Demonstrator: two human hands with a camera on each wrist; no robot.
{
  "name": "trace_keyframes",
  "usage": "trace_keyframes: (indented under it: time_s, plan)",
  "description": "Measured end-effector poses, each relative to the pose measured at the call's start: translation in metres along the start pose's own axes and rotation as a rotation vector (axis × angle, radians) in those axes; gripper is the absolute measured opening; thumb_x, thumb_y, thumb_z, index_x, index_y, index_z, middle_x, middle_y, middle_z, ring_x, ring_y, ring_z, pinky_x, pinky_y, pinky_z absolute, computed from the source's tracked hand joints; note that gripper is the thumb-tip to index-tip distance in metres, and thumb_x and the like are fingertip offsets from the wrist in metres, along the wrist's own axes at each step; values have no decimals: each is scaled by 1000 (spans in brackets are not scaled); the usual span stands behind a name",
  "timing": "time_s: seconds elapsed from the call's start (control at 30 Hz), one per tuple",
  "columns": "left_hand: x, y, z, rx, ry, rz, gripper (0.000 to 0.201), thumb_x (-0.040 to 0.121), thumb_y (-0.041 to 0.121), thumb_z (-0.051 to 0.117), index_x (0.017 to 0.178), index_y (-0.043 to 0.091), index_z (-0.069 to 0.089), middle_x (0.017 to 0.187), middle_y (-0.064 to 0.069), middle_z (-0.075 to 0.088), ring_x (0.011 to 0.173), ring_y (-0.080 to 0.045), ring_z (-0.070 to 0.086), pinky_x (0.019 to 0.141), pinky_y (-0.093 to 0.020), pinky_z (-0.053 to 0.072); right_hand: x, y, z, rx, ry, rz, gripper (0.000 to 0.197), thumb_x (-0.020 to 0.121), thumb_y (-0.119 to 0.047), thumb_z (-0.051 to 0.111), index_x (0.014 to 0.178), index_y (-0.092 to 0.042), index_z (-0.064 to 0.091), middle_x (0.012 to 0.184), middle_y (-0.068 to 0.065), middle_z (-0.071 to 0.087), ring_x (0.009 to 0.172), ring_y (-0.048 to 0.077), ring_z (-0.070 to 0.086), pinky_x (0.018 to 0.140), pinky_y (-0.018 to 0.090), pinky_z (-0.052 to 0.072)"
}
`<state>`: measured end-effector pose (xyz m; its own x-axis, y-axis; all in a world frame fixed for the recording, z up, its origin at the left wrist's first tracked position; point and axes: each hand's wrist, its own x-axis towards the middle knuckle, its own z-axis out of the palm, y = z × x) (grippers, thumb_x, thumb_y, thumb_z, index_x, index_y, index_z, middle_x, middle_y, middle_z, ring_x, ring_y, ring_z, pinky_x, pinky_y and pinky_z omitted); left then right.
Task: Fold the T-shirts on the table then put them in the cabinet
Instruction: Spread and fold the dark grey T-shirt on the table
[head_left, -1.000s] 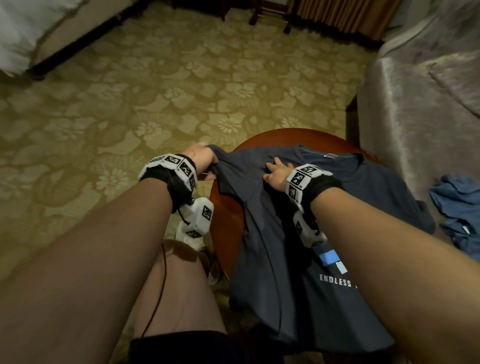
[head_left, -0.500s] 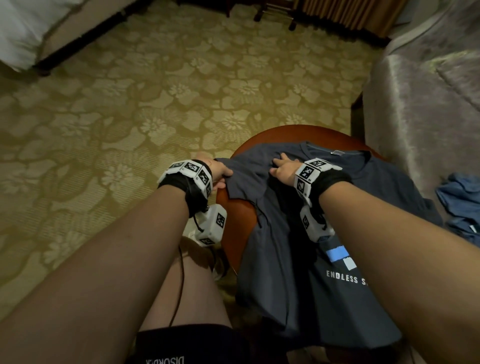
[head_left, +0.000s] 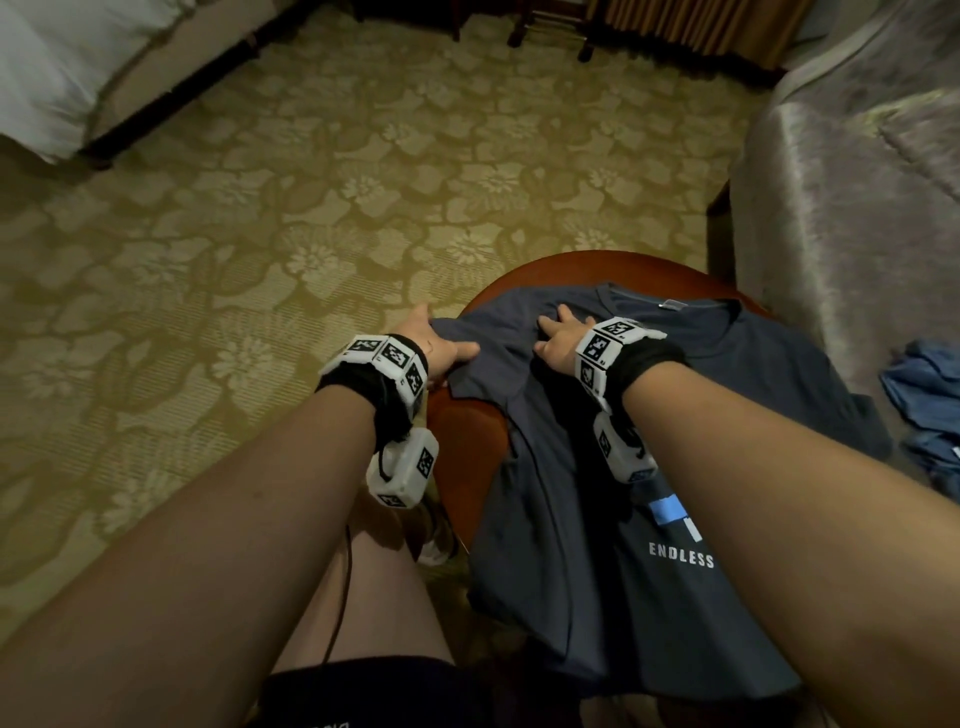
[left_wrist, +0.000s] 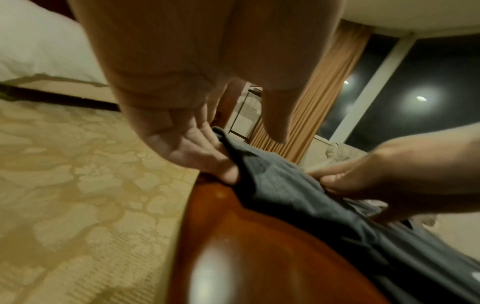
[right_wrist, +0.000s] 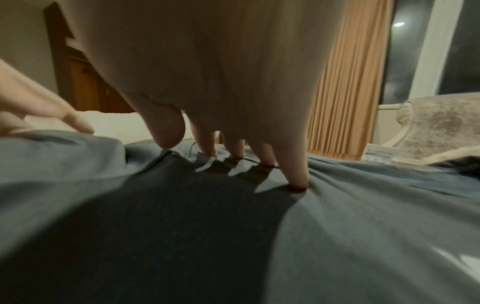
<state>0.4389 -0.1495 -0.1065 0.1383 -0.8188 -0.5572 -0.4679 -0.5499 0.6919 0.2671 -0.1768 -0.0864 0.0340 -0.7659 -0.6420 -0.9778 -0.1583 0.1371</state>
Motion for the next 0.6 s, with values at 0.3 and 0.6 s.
trace_keyframes:
  time_s: [0.3, 0.6]
  plan:
    - [10, -1, -3, 68, 306, 202, 29, 91, 8, 55, 116, 17, 68, 119, -3, 66, 104, -23, 63, 90, -26, 49, 18, 7, -2, 124, 32, 87, 56, 102, -39, 29, 152, -21, 13, 160, 8, 0, 145, 37, 7, 115, 53, 18]
    - [9, 1, 0, 269, 137, 70, 49, 80, 13, 75, 127, 9, 59, 127, -10, 59, 111, -28, 58, 83, -29, 48, 12, -11, -17, 170, 226, -129, 51, 99, -19, 39, 148, -11, 26, 159, 2, 13, 145, 26, 13, 116, 42, 16]
